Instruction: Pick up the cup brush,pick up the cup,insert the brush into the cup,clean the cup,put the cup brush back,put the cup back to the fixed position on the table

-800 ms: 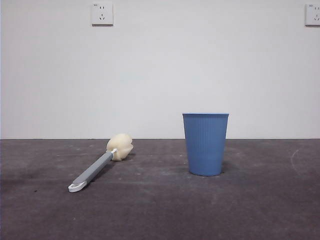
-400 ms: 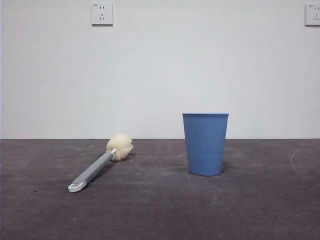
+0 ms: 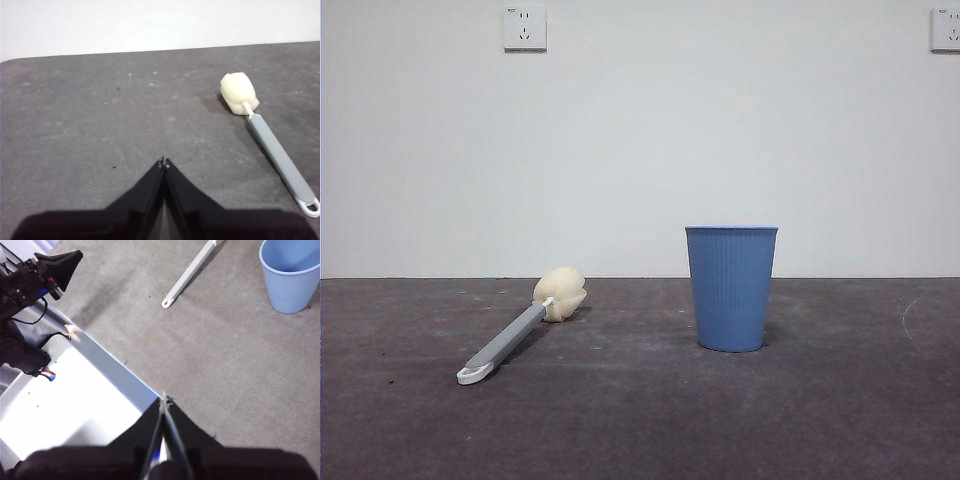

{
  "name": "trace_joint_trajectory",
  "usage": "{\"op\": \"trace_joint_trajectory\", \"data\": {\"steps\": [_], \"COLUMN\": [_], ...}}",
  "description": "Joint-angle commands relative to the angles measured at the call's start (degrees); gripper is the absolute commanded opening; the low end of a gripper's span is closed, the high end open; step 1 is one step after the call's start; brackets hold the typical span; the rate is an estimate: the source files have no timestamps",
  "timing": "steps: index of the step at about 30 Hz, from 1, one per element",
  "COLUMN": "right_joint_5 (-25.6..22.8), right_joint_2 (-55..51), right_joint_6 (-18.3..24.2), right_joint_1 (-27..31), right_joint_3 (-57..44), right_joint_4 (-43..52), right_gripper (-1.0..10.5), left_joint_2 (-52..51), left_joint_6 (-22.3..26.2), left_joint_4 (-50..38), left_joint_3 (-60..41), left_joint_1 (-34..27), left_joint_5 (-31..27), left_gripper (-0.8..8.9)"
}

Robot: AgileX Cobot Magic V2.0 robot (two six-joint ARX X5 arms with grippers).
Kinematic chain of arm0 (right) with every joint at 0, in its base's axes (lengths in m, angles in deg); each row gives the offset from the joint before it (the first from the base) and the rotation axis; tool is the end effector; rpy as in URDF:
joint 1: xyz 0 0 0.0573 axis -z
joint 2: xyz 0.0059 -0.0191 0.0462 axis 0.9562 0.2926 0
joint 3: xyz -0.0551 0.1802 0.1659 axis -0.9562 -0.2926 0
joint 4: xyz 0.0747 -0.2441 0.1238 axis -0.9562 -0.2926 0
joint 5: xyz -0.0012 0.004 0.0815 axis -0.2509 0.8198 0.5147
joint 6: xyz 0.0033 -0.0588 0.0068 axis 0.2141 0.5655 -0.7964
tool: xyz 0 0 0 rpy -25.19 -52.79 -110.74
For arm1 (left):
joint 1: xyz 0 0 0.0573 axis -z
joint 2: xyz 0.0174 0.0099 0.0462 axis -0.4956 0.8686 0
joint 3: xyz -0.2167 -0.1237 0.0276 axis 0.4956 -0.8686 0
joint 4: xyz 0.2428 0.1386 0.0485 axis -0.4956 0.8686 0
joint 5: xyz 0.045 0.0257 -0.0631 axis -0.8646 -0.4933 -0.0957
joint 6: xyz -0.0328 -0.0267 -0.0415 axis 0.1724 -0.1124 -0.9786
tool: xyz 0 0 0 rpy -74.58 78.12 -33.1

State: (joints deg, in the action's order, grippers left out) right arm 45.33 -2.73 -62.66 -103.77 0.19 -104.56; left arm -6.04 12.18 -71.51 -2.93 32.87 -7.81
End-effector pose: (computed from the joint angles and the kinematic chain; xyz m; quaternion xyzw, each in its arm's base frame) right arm 0.1192 0.0889 0.3275 0.0192 0.3838 0.4068 0.8288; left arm 0.1493 -0.0100 0.1502 -0.0005 0.0862 -0.0512 0.9950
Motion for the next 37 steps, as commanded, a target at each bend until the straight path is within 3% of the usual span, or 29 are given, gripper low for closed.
{"op": "trace_joint_trajectory", "data": {"steps": [1,21,26,37], "right_joint_5": [0.04,0.07,-6.56,-13.42], "right_joint_2": [-0.07,-0.11,-3.19,-14.29], "right_joint_6": [-0.17,-0.17,8.68,17.33], "right_joint_1": [-0.11,-0.11,1.33,10.19], "right_joint_3": [0.11,0.11,0.09,-1.46], "right_joint_4": [0.13,0.11,2.89,21.20], "right_gripper": [0.0,0.0,0.0,0.0], "left_joint_2": [-0.11,-0.09,-0.09,-0.09], "left_joint_6": [-1.38,-1.38,-1.38,-1.38], "left_joint_4": [-0.15,-0.15,-0.15,-0.15], "left_joint_3": [-0.74,-0.74,-0.74,-0.74], "left_joint_1": [-0.15,-0.15,-0.15,-0.15], "left_joint_5": [0.28,0.28,0.28,0.28], "left_gripper": [-0.04,-0.04,-0.04,-0.04]}}
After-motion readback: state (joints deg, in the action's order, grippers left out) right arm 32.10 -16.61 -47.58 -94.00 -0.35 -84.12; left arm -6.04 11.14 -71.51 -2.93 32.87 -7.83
